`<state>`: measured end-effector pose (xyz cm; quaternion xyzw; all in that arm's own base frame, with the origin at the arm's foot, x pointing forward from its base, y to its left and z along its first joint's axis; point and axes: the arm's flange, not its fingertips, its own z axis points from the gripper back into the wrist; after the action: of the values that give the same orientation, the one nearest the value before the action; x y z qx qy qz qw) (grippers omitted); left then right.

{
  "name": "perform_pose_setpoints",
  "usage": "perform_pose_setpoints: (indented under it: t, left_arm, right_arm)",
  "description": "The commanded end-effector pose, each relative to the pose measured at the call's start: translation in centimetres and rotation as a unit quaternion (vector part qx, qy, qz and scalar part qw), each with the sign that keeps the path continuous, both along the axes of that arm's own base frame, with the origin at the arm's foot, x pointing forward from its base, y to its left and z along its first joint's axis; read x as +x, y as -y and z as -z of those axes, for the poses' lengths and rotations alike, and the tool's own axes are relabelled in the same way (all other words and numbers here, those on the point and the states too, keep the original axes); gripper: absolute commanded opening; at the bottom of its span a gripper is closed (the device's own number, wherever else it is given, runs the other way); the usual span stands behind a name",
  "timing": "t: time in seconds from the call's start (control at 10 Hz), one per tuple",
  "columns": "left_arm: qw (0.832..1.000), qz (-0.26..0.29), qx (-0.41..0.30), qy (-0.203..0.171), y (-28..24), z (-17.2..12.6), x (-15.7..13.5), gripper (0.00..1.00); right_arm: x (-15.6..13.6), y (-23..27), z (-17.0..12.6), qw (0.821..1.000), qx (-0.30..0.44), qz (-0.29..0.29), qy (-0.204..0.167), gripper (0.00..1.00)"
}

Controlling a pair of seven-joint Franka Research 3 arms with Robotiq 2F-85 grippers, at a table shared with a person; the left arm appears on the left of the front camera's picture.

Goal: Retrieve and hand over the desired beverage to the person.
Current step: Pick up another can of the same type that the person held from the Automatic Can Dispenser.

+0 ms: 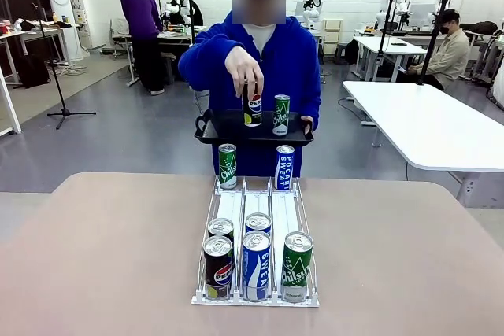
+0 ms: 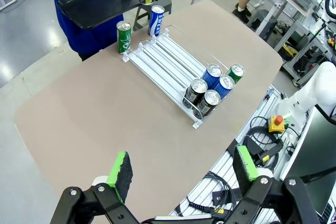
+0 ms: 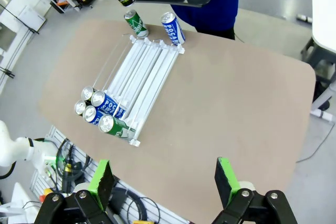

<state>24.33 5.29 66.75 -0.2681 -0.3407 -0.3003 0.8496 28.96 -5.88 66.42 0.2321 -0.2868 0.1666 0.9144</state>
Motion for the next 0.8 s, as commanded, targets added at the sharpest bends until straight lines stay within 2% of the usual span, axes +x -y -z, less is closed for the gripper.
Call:
perform_pose_setpoints:
  t: [0.0, 0.7]
  left_arm:
    - [1.000, 0.010, -0.003, 0.005, -0.11, 0.01, -0.03, 1.00]
    - [1.000, 0.010, -0.003, 0.005, -0.11, 0.01, -0.03, 1.00]
  right_arm:
    - [0.01, 0.11, 0.11, 1.000, 0.001, 0.000, -0.001, 1.00]
    - [0.01, 0.11, 0.11, 1.000, 0.001, 0.000, -0.001, 1.00]
